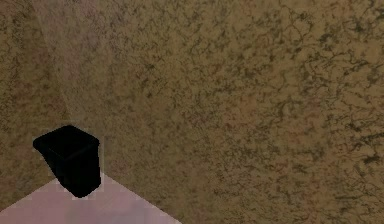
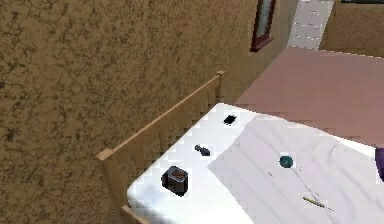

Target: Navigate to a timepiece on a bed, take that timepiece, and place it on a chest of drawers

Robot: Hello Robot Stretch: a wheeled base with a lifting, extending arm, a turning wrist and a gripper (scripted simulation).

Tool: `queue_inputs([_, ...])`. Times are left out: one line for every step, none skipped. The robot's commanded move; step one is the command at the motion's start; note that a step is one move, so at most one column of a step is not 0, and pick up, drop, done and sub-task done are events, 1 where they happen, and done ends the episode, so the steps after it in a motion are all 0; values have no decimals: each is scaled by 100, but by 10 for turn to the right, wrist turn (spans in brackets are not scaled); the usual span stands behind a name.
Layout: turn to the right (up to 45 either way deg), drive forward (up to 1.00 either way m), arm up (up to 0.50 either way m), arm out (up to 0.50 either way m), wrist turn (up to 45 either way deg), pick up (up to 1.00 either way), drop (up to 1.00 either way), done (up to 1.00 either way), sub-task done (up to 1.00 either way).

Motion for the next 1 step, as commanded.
queue_inputs([0, 0, 0, 40, 0, 0, 0, 0, 0])
